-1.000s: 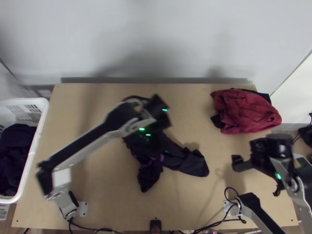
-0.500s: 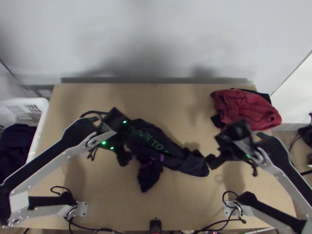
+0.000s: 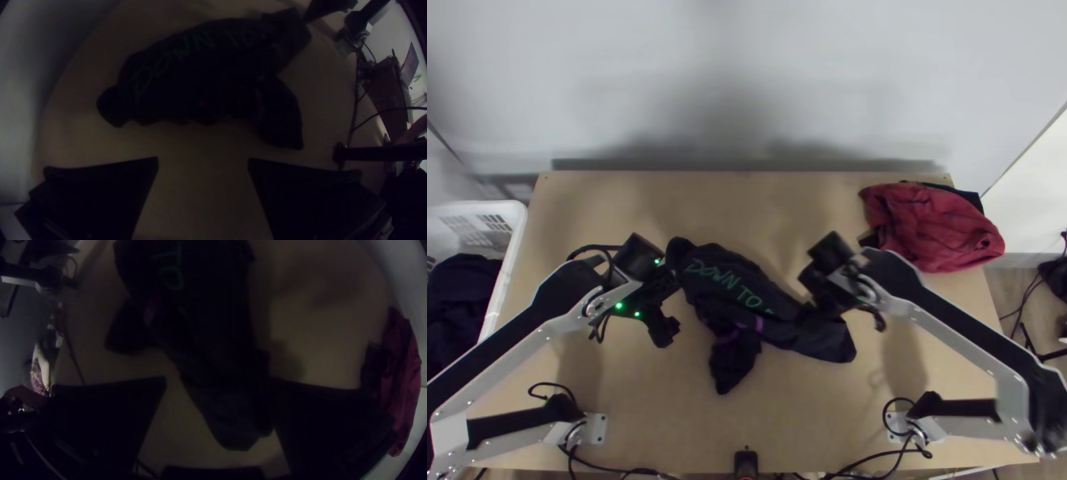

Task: Fold the t-shirt

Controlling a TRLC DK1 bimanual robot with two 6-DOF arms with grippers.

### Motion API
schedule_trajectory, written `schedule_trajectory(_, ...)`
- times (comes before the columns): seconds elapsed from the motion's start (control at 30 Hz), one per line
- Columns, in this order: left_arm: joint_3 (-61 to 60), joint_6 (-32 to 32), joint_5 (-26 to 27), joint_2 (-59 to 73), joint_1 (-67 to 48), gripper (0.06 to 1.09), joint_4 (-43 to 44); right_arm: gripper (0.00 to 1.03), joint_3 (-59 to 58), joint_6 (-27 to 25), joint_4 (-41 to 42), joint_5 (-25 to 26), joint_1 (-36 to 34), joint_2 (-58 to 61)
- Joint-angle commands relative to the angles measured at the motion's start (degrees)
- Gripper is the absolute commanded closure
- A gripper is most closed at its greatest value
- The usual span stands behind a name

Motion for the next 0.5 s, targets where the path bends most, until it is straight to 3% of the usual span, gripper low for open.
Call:
schedule_trajectory(0.0,-3.0,-0.1,-0.1,-1.7,0.5,0.11,1.5,0.07,2.8,0.2,4.1,-0.3,2.5,9.5)
schedule_trajectory(0.17,-4.2,-0.1,-0.1,-2.7,0.6,0.11,1.7,0.1,1.7,0.2,5.4,-0.5,2.1,9.9)
schedule_trajectory(0.3,-5.2,0.0,-0.1,-3.2,0.7,0.11,2.1,0.25,-1.1,-0.4,7.9,-0.5,1.7,9.3)
schedule_trajectory(0.47,-5.5,0.0,-0.1,-3.7,0.7,0.11,2.2,0.25,-4.1,-1.2,9.4,-0.4,-0.4,9.3)
